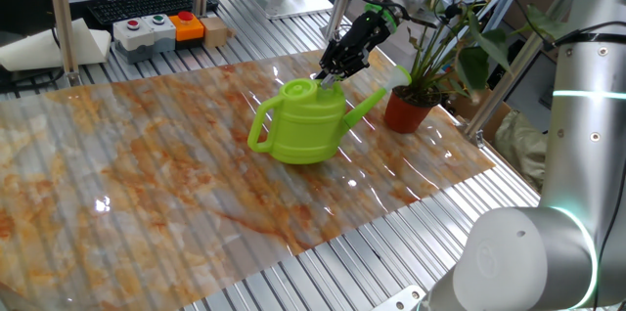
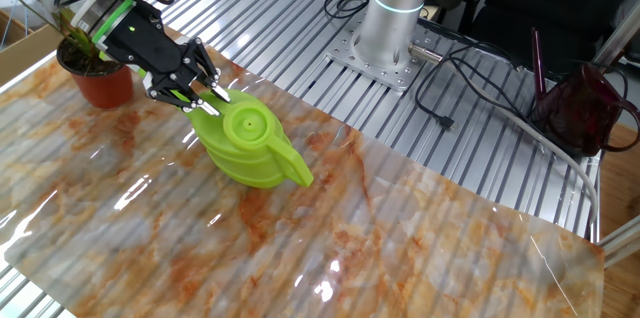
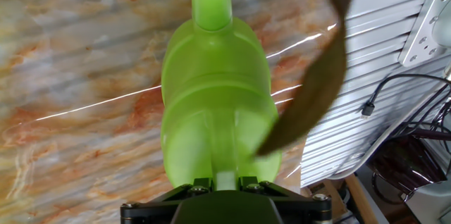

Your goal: Water the plant

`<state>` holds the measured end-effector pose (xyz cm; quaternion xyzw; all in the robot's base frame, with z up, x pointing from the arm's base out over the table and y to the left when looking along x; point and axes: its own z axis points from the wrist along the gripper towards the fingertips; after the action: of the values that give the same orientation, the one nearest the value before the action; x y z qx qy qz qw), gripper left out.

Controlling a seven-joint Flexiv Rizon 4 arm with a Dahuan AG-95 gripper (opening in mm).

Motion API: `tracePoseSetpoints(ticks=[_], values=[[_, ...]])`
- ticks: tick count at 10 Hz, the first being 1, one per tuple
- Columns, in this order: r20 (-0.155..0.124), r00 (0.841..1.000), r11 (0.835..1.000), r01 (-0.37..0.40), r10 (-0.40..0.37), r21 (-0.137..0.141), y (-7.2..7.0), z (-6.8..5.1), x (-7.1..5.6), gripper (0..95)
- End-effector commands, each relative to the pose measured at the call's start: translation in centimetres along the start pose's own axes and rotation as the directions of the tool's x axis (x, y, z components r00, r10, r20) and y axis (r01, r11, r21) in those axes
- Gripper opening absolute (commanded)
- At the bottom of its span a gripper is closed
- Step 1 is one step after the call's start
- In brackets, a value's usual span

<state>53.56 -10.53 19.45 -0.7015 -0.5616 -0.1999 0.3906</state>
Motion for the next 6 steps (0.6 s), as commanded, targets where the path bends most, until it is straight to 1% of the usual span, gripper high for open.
tracePoseSetpoints(ticks=[1,6], values=[[0.000,1.000,1.000,0.002,-0.002,0.000,-0.04,-0.07,0.09,0.0],[0.001,1.000,1.000,0.004,-0.004,0.000,-0.04,-0.07,0.09,0.0]])
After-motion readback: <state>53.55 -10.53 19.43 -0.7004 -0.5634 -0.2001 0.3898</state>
